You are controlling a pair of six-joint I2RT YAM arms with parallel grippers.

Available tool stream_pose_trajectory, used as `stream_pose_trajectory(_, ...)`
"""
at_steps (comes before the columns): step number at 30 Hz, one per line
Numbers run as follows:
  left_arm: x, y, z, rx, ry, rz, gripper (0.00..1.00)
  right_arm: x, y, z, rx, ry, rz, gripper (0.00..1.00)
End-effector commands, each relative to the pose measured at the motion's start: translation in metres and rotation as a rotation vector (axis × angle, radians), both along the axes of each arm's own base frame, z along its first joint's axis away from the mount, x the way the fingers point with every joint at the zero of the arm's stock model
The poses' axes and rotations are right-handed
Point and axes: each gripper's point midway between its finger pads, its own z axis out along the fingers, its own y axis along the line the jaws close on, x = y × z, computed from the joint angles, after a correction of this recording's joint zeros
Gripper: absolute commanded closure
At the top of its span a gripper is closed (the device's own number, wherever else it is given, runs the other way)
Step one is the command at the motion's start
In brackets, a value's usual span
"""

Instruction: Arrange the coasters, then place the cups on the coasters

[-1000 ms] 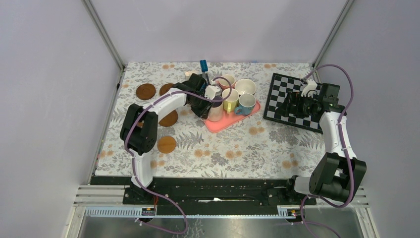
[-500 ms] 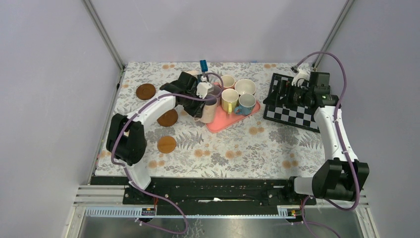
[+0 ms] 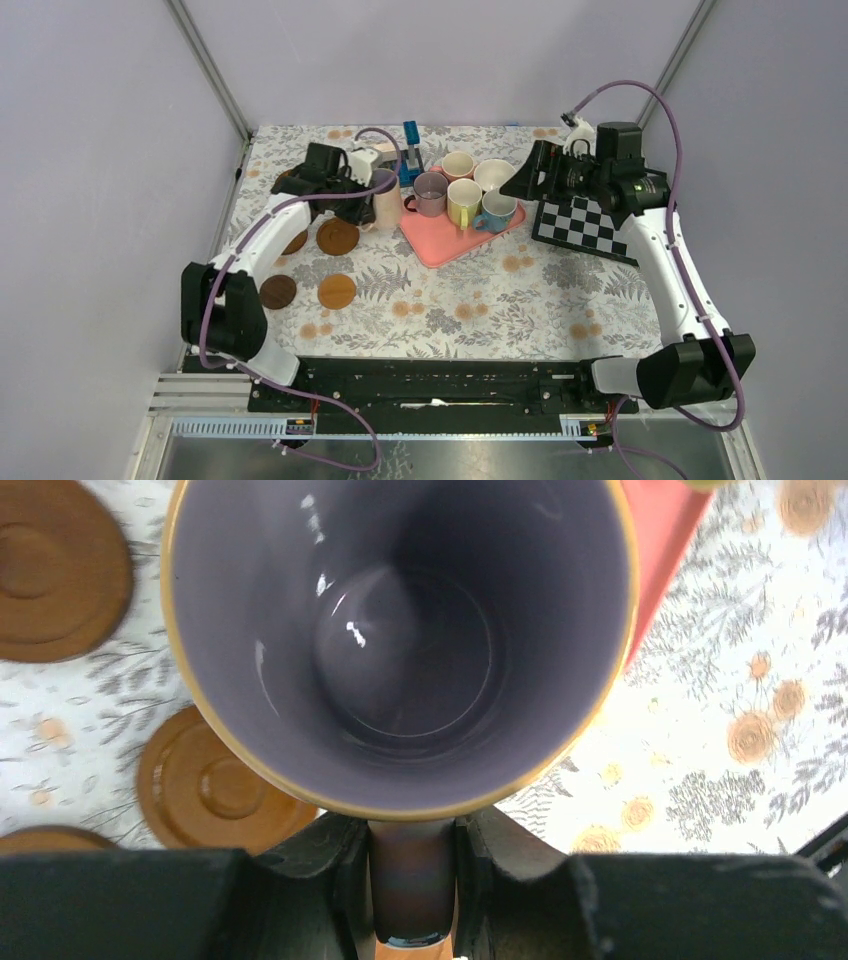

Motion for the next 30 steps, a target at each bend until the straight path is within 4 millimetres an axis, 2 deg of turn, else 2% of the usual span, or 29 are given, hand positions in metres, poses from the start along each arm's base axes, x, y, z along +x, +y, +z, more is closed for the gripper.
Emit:
stream_pose_trajectory(1,0.041,0.018,0.082,-0.111,-0.303,0.084,1.00,-0.006,0.020,0.035,0.039,-0.010,-0.009,0.02)
stream_pose_trajectory(6,0.061,0.052,0.094,-0.101,-0.353,0.167,1.00,-0.005,0.034,0.038,0.023,0.005,0.015,0.02)
stream_pose_trajectory(12,0.090,0.103,0.104,-0.065,-0.420,0.288,1.00,-0.011,0.038,0.055,0.023,-0.041,0.027,0.02)
stream_pose_trajectory(15,0.101,0.126,0.105,-0.045,-0.440,0.339,1.00,-0.007,0.036,0.057,0.010,-0.032,0.012,0.02)
stream_pose_trajectory(18,0.112,0.146,0.102,-0.022,-0.471,0.383,1.00,-0.005,0.032,0.046,-0.025,-0.045,0.004,0.02)
stream_pose_trajectory(23,0.129,0.180,0.091,0.028,-0.519,0.427,1.00,-0.005,0.026,0.005,-0.125,-0.046,0.065,0.02)
stream_pose_trajectory(30,0.149,0.221,0.076,0.056,-0.556,0.397,1.00,-0.018,0.021,-0.028,-0.166,-0.105,0.280,0.02)
